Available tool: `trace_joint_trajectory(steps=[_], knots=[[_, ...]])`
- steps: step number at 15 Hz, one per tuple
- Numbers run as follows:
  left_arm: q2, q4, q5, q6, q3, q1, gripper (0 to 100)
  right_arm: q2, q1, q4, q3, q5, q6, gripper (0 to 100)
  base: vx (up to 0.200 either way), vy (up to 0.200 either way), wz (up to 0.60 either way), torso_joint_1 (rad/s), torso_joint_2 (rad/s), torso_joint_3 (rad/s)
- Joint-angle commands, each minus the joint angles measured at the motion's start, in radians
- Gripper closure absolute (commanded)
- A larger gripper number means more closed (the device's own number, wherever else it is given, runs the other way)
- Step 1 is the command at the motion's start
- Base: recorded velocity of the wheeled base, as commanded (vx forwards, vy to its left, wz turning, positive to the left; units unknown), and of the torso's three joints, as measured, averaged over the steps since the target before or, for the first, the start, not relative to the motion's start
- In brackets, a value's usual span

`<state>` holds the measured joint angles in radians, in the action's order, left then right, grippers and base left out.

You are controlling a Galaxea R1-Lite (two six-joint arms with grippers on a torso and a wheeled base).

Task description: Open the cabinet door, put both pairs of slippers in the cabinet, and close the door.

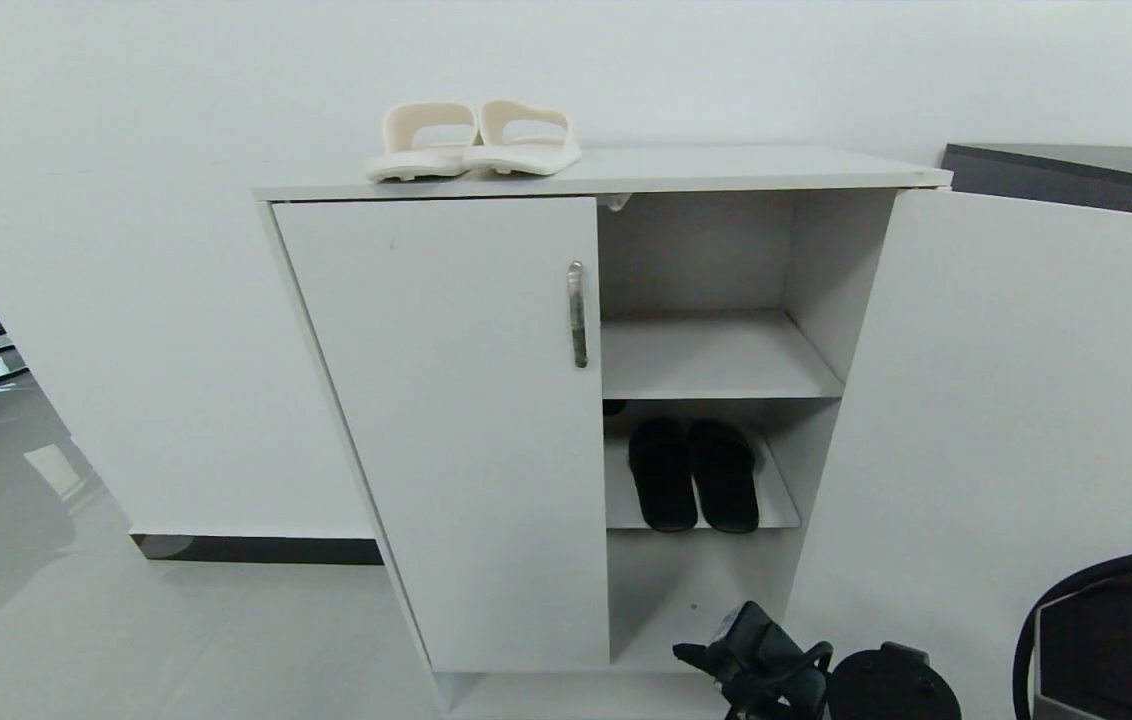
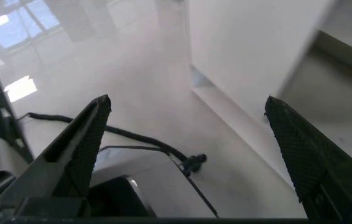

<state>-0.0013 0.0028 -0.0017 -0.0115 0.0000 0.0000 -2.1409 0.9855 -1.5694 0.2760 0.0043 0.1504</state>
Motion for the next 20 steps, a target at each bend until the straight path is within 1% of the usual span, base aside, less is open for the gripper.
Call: trace_joint_trajectory(steps=[1,12,20], knots=[[0.001,0.0,0.0,-0.001,0.0,0.0,100,-0.005,0.001,-0.001,0.0,0.0,0.0,0,0.0,0.2,0.0,0.002,0.0,-0.002],[0.001,0.0,0.0,-0.002,0.0,0.0,100,-0.019,0.001,-0.001,-0.004,0.0,-0.003,0,0.0,0.2,0.0,0.001,0.0,0.003],[0.001,0.0,0.002,-0.007,0.0,0.0,100,-0.027,0.001,-0.001,-0.006,0.002,-0.003,0,0.0,0.0,0.0,0.0,0.0,0.0]])
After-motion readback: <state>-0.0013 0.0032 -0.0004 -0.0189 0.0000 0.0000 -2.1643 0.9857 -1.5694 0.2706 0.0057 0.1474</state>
